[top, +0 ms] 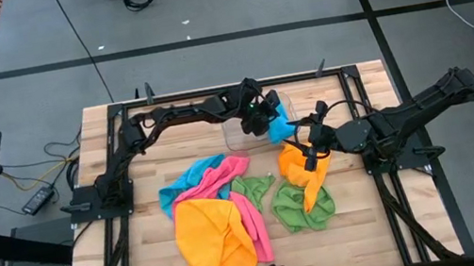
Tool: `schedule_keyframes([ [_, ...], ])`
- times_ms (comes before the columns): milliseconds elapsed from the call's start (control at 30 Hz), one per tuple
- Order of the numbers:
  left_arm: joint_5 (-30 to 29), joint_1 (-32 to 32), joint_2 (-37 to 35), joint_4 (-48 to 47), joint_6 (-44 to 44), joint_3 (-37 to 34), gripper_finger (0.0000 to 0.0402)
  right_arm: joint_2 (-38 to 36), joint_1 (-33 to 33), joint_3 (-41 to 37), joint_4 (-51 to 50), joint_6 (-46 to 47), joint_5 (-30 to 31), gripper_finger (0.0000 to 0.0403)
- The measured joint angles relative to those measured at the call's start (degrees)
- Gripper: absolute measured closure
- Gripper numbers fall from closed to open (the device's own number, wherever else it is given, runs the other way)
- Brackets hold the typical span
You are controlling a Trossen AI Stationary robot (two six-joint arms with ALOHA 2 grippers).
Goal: Fold microfiber towels
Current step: Put the folded blue microfiber cloth into the transparent bin
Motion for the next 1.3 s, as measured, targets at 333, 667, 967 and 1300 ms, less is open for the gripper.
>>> schedule_keyframes([
  [333, -1.1, 0.1, 0.8, -1.8, -1.7, 0.0, 0.0243, 0.0, 0.0, 0.0, 0.1, -0.2, 0.0, 0.0177],
  [667, -1.6, 0.0, 0.8, -4.9, -1.0, 1.0, 0.0244, 0.0, 0.0, 0.0, 0.2, -0.2, 0.0, 0.0177],
  [967, -1.6, 0.0, 0.7, -21.3, -2.2, 9.8, 0.0262, 0.0, 0.0, 0.0, 0.6, -0.3, 0.0, 0.0177],
  [1300, -5.8, -0.2, 0.7, -25.4, -2.1, 9.8, 0.0269, 0.0, 0.0, 0.0, 1.2, -1.1, 0.0, 0.0177],
])
